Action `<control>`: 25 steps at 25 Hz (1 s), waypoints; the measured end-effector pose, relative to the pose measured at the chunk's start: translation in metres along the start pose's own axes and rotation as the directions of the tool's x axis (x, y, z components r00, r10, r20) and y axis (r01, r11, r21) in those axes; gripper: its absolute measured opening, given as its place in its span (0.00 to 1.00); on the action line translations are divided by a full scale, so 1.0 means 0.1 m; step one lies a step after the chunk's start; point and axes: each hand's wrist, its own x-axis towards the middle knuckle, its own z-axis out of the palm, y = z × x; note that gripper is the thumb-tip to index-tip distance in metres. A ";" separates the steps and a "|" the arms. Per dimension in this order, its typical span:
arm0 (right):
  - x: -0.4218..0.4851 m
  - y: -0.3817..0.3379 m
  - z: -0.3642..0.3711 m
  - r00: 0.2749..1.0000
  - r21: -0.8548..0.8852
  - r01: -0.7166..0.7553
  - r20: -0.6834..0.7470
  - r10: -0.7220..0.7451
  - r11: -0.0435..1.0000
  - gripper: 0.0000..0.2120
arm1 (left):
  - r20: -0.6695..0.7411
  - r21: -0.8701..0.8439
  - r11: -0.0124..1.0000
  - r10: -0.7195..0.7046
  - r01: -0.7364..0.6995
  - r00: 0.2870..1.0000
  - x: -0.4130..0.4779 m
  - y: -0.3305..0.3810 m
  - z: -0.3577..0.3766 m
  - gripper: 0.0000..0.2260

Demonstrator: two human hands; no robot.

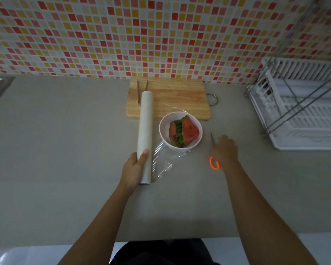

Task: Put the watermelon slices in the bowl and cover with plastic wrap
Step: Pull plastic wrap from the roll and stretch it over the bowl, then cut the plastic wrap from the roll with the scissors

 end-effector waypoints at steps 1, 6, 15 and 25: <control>-0.09 0.10 0.04 0.998 -0.060 -0.034 0.042 0.036 0.998 0.18 | 0.001 -0.001 1.000 -0.003 0.003 1.000 0.00 0.00 0.00 0.16; -0.28 0.19 0.14 0.999 -0.086 -0.037 0.001 0.037 0.996 0.14 | 0.003 -0.011 1.000 -0.015 0.015 1.000 0.04 -0.01 -0.03 0.24; -0.26 0.38 0.09 0.999 -0.048 0.039 -0.020 -0.040 0.998 0.15 | -0.004 -0.018 1.000 -0.024 0.024 1.000 0.03 0.02 -0.04 0.23; -1.19 -0.10 0.16 0.926 0.815 0.061 0.168 -0.337 0.576 0.10 | -0.040 -0.025 1.000 0.002 -0.003 0.999 -0.08 0.11 -0.06 0.20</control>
